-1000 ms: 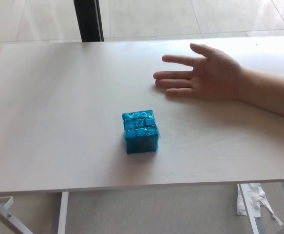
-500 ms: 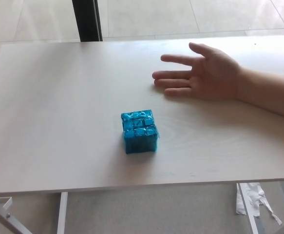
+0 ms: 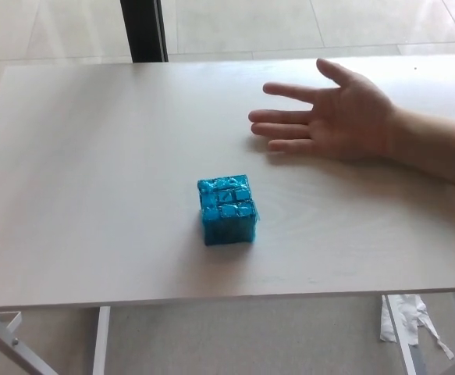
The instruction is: The robot uses its right hand to pick up a cube kept in the middle of the desk infront of it and hands it to a person
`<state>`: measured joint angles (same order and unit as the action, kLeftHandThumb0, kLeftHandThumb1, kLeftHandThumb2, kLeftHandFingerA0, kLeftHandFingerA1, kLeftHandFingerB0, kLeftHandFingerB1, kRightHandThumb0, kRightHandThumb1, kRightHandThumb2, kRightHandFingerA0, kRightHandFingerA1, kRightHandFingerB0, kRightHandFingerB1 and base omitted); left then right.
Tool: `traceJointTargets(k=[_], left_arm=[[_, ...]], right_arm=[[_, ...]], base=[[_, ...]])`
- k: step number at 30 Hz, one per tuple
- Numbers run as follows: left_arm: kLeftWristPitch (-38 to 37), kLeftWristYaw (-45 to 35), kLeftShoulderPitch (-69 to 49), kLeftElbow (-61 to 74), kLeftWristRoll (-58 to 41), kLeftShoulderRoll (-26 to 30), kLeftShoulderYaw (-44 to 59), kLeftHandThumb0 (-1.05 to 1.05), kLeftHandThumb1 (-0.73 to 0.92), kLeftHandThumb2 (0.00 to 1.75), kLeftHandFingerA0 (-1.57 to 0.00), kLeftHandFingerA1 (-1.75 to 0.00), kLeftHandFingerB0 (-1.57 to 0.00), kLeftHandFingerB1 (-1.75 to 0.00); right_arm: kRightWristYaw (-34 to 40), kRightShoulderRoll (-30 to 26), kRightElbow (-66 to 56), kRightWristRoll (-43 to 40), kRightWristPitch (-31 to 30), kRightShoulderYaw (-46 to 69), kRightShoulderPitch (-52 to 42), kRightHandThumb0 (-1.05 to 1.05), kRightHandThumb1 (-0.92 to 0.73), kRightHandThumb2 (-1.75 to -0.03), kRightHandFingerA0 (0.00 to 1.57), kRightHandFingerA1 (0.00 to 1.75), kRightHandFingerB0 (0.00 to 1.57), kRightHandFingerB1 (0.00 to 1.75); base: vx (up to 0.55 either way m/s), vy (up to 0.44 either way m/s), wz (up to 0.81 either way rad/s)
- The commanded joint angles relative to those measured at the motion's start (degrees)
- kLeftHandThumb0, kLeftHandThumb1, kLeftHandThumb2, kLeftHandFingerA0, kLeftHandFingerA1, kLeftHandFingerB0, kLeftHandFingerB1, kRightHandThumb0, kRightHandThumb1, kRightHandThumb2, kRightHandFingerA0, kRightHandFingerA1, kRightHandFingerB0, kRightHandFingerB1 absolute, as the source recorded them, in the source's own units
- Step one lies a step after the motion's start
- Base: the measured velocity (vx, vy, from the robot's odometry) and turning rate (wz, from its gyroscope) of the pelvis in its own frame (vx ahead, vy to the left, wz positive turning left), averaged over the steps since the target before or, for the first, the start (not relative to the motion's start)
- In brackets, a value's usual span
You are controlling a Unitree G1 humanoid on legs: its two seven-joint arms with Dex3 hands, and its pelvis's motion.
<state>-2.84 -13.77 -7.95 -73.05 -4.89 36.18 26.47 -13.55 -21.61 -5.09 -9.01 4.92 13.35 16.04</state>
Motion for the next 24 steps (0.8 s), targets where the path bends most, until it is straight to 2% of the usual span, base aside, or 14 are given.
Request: traceJointTargets(k=[1, 2, 3, 4, 6, 7, 13, 14, 15, 16, 19, 21, 22, 24], left_arm=[[-2.1, 0.9, 0.3, -0.7, -1.6, -0.2, 0.6, -0.71, 0.51, 0.92, -0.66, -0.68, -0.44, -0.53], [-2.1, 1.0, 0.3, -0.8, -1.4, -0.2, 0.5, -0.75, 0.66, 0.60, -0.71, -0.61, -0.52, -0.38], [-2.4, 1.0, 0.2, -0.9, -1.0, -0.2, 0.0, -0.75, 0.67, 0.60, -0.66, -0.62, -0.51, -0.39], [-2.6, 0.7, 0.0, -0.8, -0.8, -0.2, -0.2, -0.74, 0.52, 0.95, -0.60, -0.68, -0.42, -0.52], [-2.6, 0.6, -0.1, -0.8, -0.9, -0.2, -0.2, -0.74, 0.52, 0.95, -0.60, -0.68, -0.42, -0.52], [-2.6, 0.7, -0.1, -0.8, -0.7, -0.1, -0.4, -0.74, 0.68, 0.61, -0.63, -0.61, -0.51, -0.39], [-2.3, 0.6, 0.0, -0.8, -0.5, 0.0, -0.7, -0.74, 0.68, 0.61, -0.59, -0.60, -0.49, -0.38], [-3.1, 0.3, -0.2, -0.8, -0.3, -0.1, -0.9, -0.80, 0.57, 0.97, -0.53, -0.65, -0.41, -0.51], [-2.3, 0.0, 0.0, -0.7, -1.5, -0.3, 0.2, -0.70, 0.52, 0.94, -0.54, -0.67, -0.41, -0.53], [-2.6, 0.4, -0.1, -0.7, -0.5, -0.2, -0.8, -0.72, 0.70, 0.61, -0.60, -0.59, -0.48, -0.38], [-2.8, 0.7, -0.2, -0.7, 0.2, -0.1, -1.5, -0.72, 0.70, 0.61, -0.57, -0.58, -0.46, -0.38], [-2.9, 0.4, -0.4, -0.6, -0.4, -0.2, -1.1, -0.73, 0.69, 0.62, -0.57, -0.60, -0.46, -0.39], [-2.9, 0.3, -0.7, -0.5, -0.1, -0.1, -1.5, -0.77, 0.58, 0.97, -0.53, -0.65, -0.40, -0.51], [-2.6, 0.8, -0.5, -0.6, 0.3, 0.0, -1.9, -0.78, 0.58, 0.96, -0.54, -0.65, -0.42, -0.52]], right_arm=[[0.9, 4.8, -2.1, 18.1, -10.1, -20.8, 12.3, -0.77, -0.59, -0.58, 0.16, 0.56, 0.24, 0.37], [0.6, 5.1, -1.1, 19.2, -9.9, -22.4, 12.8, -0.76, -0.59, -0.58, 0.20, 0.55, 0.25, 0.37], [0.6, 5.7, 0.7, 20.7, -9.0, -24.5, 13.3, -0.76, -0.58, -0.59, 0.19, 0.53, 0.26, 0.36], [0.5, 6.0, 1.7, 21.3, -9.5, -25.9, 13.7, -0.77, -0.59, -0.59, 0.21, 0.52, 0.28, 0.34], [0.6, 6.2, 2.5, 21.6, -10.0, -27.0, 14.0, -0.77, -0.59, -0.59, 0.21, 0.52, 0.28, 0.34], [0.3, 6.3, 3.3, 22.2, -9.8, -28.3, 14.5, -0.78, -0.60, -0.59, 0.20, 0.52, 0.27, 0.35], [0.0, 7.3, 11.2, 27.4, -9.1, -36.6, 18.0, -0.80, -0.60, -0.60, 0.21, 0.52, 0.28, 0.37], [-0.1, 7.6, 12.1, 28.0, -9.8, -37.7, 18.4, -0.79, -0.59, -0.59, 0.21, 0.55, 0.28, 0.38], [-0.6, 7.7, 13.5, 29.9, -9.9, -40.3, 19.0, -0.79, -0.60, -0.59, 0.20, 0.54, 0.27, 0.36], [-0.6, 7.7, 14.6, 31.4, -10.2, -42.0, 19.4, -0.81, -0.61, -0.60, 0.19, 0.54, 0.26, 0.38], [-0.1, 7.9, 17.3, 33.5, -9.7, -44.9, 20.4, -0.77, -0.60, -0.59, 0.20, 0.54, 0.28, 0.36], [0.3, 8.0, 18.6, 34.6, -9.8, -46.6, 20.9, -0.78, -0.61, -0.59, 0.20, 0.56, 0.28, 0.39], [1.3, 8.3, 20.7, 36.2, -8.9, -48.1, 21.6, -0.78, -0.61, -0.59, 0.20, 0.58, 0.28, 0.41], [1.2, 8.3, 21.3, 37.3, -9.5, -49.5, 22.4, -0.75, -0.59, -0.59, 0.22, 0.54, 0.29, 0.40]], base=[[0.00, 0.000, 0.00], [0.00, 0.000, 0.00], [0.00, 0.000, 0.00], [0.00, 0.000, 0.00], [0.00, 0.000, 0.00], [0.00, 0.000, 0.00], [0.00, 0.000, 0.00], [0.00, 0.000, 0.00], [0.00, 0.000, 0.00], [0.00, 0.000, 0.00], [0.00, 0.000, 0.00], [0.00, 0.000, 0.00], [0.00, 0.000, 0.00], [0.00, 0.000, 0.00]])
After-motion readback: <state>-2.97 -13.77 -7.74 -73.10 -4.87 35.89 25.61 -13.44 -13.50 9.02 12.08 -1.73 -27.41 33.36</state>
